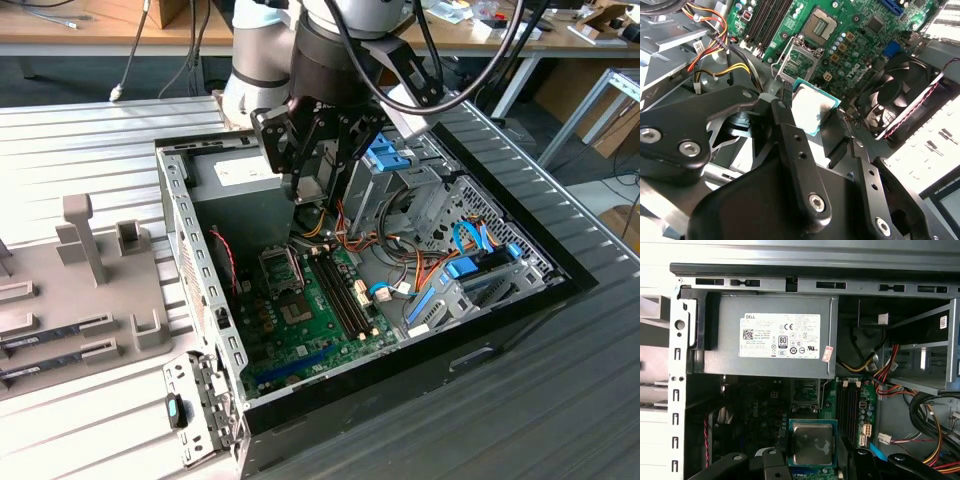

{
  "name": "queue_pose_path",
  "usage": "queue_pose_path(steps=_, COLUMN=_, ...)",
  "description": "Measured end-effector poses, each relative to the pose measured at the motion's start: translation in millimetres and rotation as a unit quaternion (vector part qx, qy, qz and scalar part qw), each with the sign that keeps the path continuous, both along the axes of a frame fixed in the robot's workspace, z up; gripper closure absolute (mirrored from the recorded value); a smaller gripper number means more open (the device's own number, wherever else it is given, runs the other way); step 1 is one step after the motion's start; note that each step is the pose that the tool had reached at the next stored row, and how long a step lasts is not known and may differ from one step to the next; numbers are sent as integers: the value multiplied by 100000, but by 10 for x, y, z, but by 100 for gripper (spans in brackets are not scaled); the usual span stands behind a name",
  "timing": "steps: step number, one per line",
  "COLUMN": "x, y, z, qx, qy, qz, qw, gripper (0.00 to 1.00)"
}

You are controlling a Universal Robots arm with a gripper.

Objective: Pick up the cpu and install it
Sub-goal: 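Pick up the cpu and move it towards the insertion slot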

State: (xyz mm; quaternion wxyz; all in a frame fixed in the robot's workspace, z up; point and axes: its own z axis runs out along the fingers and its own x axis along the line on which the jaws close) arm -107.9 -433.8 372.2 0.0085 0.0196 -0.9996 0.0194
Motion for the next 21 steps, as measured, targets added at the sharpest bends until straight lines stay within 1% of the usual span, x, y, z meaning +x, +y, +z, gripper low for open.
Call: queue_pose_path(steps=21, x=0, y=-16, z=-48, qx=-2, qy=1, qz=0, qw=100000, gripper=53)
